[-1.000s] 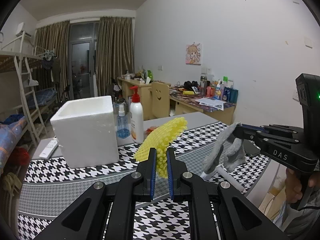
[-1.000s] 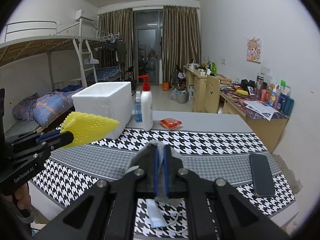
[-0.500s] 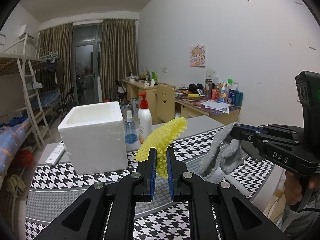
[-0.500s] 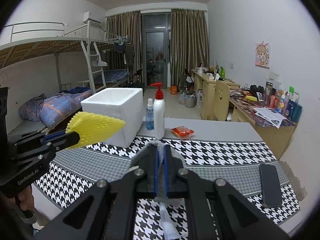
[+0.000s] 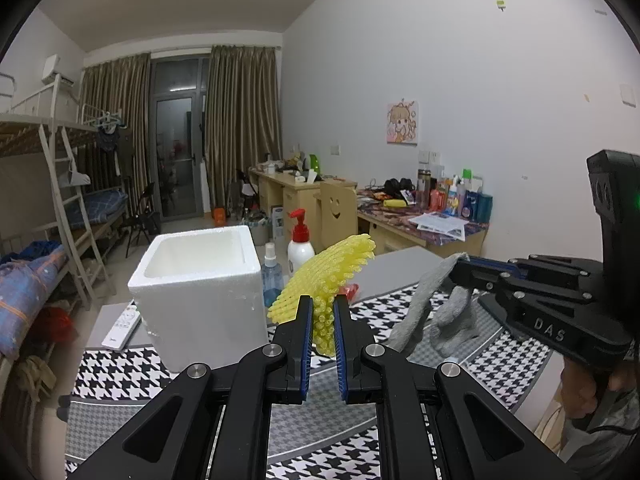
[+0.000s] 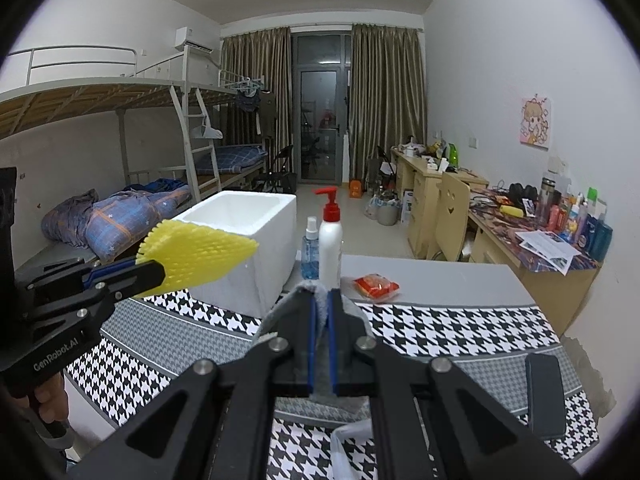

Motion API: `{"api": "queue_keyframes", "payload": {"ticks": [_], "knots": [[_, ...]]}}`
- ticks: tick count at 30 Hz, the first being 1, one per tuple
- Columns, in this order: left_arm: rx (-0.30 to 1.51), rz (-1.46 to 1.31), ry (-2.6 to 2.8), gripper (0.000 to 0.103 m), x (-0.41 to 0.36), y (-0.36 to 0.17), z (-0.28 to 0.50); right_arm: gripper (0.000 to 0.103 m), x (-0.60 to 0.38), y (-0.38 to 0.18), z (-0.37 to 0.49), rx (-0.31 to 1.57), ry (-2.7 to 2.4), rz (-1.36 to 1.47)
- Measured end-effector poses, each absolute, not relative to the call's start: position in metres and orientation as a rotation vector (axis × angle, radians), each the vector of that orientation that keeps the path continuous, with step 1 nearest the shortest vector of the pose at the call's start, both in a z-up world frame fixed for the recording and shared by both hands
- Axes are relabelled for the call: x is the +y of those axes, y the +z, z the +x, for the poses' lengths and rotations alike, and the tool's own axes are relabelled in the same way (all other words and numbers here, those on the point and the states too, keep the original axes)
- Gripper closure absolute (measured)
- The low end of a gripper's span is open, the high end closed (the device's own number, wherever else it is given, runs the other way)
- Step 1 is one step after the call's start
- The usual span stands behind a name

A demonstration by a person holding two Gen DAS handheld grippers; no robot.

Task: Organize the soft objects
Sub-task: 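Carry the yellow brush in the left tool while the right tool carries the grey sock toward the foam box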

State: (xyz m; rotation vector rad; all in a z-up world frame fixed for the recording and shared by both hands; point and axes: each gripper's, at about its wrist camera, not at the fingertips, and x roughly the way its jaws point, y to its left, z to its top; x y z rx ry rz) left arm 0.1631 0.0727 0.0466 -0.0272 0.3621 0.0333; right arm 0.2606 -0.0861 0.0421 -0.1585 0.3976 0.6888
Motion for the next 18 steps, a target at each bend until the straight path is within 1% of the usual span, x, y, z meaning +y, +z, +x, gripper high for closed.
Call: {"api": "queue_keyframes", "payload": {"ticks": [18], "knots": [[0.332, -0.015, 0.078, 0.092, 0.088, 0.071, 0.182, 0.095, -0.055, 0.071, 0.274, 0.35, 0.705, -0.205]]}}
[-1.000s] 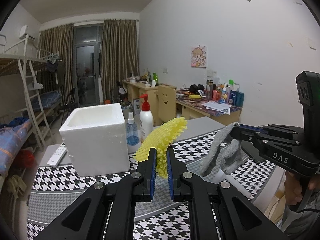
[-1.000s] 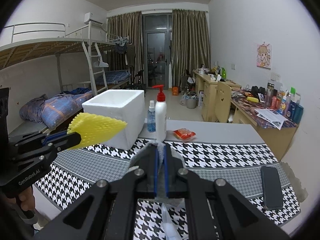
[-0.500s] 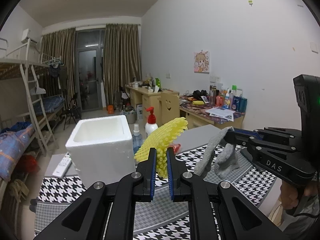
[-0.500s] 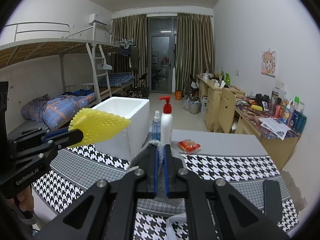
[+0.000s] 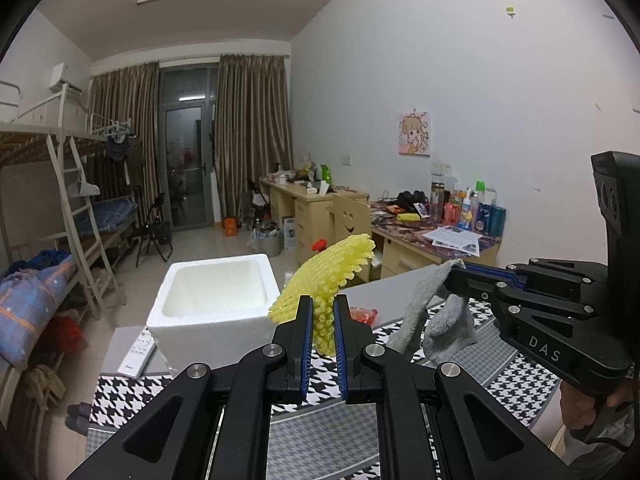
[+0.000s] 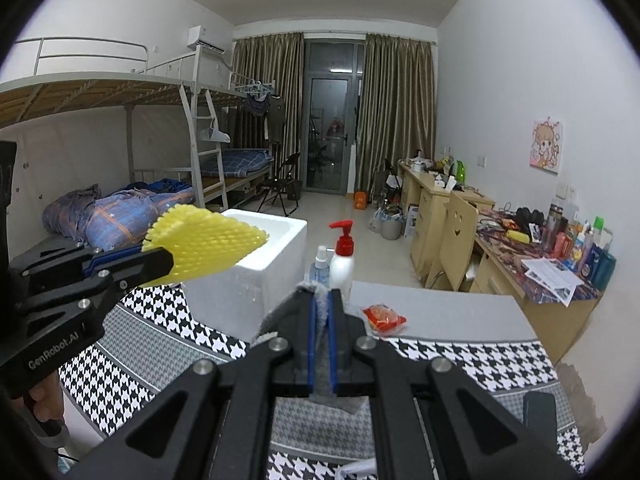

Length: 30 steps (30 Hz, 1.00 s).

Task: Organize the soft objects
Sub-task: 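Carry the yellow brush in the left tool while the right tool carries the grey sock toward the foam box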

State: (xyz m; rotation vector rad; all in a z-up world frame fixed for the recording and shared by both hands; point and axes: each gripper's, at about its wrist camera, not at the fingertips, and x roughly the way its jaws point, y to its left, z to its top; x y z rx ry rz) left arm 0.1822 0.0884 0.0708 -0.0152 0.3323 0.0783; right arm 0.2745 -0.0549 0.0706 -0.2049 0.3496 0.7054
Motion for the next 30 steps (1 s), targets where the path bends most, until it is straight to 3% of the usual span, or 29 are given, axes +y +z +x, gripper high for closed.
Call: {"api": "queue_keyframes", "payload": {"ticks": [30], "knots": [[0.313, -0.016, 0.189, 0.092, 0.138, 0.091, 0.236, 0.095, 0.001, 0.103, 0.318, 0.346, 0.701, -0.19]]}}
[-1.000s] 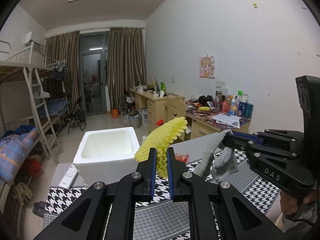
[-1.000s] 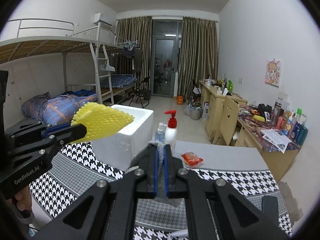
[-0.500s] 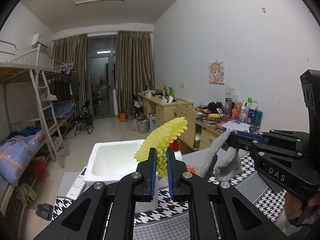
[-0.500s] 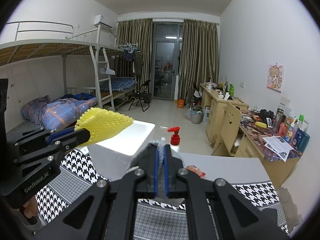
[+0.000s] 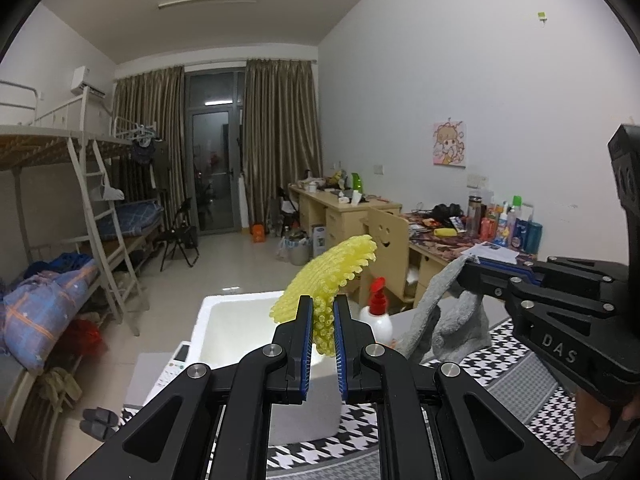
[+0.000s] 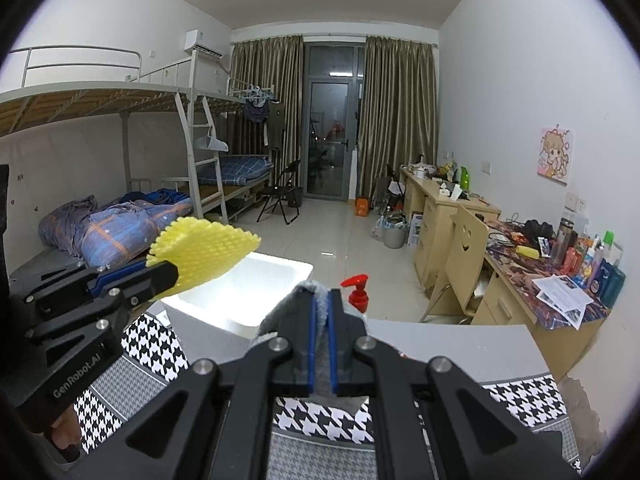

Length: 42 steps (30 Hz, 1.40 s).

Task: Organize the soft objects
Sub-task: 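Carry the yellow brush in the left tool while the right tool carries the grey sock toward the foam box, then open the left tool to drop the brush into the box while the right tool drops the sock in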

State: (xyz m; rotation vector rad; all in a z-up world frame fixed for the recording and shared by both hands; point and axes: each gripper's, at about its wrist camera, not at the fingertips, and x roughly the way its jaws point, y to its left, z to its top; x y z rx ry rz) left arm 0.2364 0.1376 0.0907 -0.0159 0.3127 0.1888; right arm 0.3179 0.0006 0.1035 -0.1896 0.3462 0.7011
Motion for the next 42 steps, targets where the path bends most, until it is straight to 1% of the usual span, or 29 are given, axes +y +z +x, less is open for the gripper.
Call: {"api": "queue_keyframes", "payload": {"ticks": [14, 30, 34, 35, 37, 39, 41, 42], "knots": [[0.36, -0.053, 0.246, 0.092, 0.174, 0.079, 0.267, 0.095, 0.038, 0.109, 0.339, 0.346, 0.719, -0.207], [0.432, -0.11, 0.234, 0.092, 0.209, 0.058, 0.302, 0.095, 0.068, 0.096, 0.36, 0.398, 0.723, -0.193], [0.467, -0.11, 0.252, 0.089, 0.217, 0.051, 0.311, 0.095, 0.073, 0.096, 0.362, 0.399, 0.721, -0.194], [0.478, -0.115, 0.254, 0.08, 0.219, 0.049, 0.313, 0.095, 0.073, 0.096, 0.362, 0.399, 0.721, -0.195], [0.489, -0.131, 0.261, 0.045, 0.224, 0.046, 0.314, 0.095, 0.075, 0.096, 0.363, 0.399, 0.719, -0.197], [0.475, -0.134, 0.282, 0.03, 0.229, 0.046, 0.311, 0.095, 0.077, 0.095, 0.364, 0.4, 0.72, -0.2], [0.466, -0.135, 0.304, 0.024, 0.232, 0.048, 0.307, 0.095, 0.078, 0.096, 0.365, 0.4, 0.722, -0.201], [0.461, -0.137, 0.314, 0.019, 0.234, 0.049, 0.306, 0.095, 0.079, 0.095, 0.366, 0.401, 0.723, -0.201]]}}
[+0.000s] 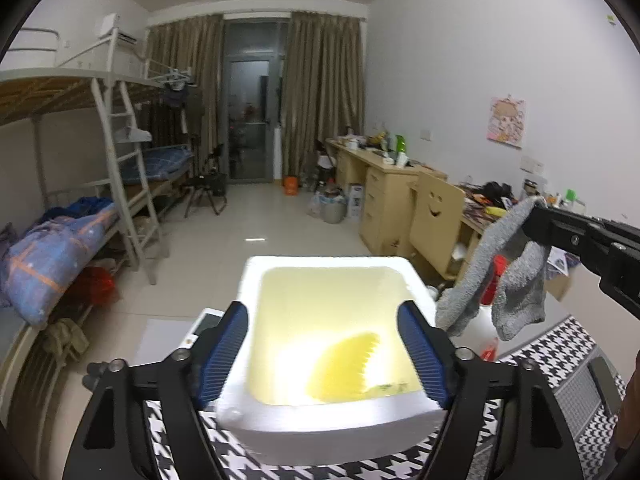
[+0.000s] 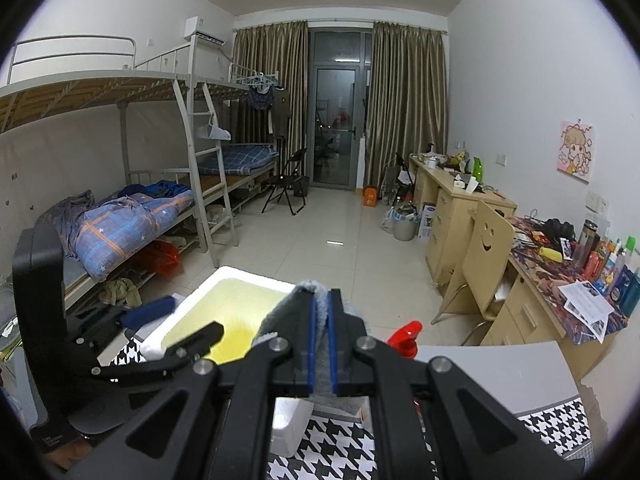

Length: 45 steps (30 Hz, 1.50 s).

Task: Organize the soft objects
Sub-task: 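Open the left tool to drop the brush into the box while the right tool drops the sock in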

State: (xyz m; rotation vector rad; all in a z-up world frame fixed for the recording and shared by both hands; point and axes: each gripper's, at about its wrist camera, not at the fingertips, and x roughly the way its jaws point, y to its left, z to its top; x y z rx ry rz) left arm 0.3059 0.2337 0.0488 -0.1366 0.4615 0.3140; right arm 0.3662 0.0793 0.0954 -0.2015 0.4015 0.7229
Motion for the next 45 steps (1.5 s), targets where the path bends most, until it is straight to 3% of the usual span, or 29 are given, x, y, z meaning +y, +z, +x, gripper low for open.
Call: {"api": "queue_keyframes", "payload": {"ticks": [3, 7, 37, 39, 41, 42, 45], "knots": [[0.433, -0.139, 0.362, 0.007, 0.24, 0.053, 0.295, 0.095, 0.081, 0.095, 0.368, 0.405, 0.732, -0.204], [0.41, -0.132, 0.408, 0.001, 0.243, 0.057, 0.284, 0.095, 0.09, 0.096, 0.368, 0.404, 0.75, -0.209], [0.389, -0.143, 0.52, 0.001, 0.27, 0.058, 0.226, 0.095, 0.144, 0.071, 0.373, 0.492, 0.842, -0.234], [0.385, -0.145, 0.523, 0.001, 0.271, 0.058, 0.224, 0.085, 0.148, 0.066, 0.377, 0.521, 0.845, -0.244], [0.385, -0.146, 0.524, 0.001, 0.27, 0.058, 0.222, 0.05, 0.152, 0.061, 0.379, 0.536, 0.841, -0.262], [0.385, -0.146, 0.523, 0.001, 0.27, 0.058, 0.223, 0.046, 0.151, 0.06, 0.378, 0.529, 0.84, -0.263], [0.389, -0.148, 0.522, 0.001, 0.269, 0.058, 0.221, 0.045, 0.149, 0.058, 0.375, 0.512, 0.83, -0.279]]}}
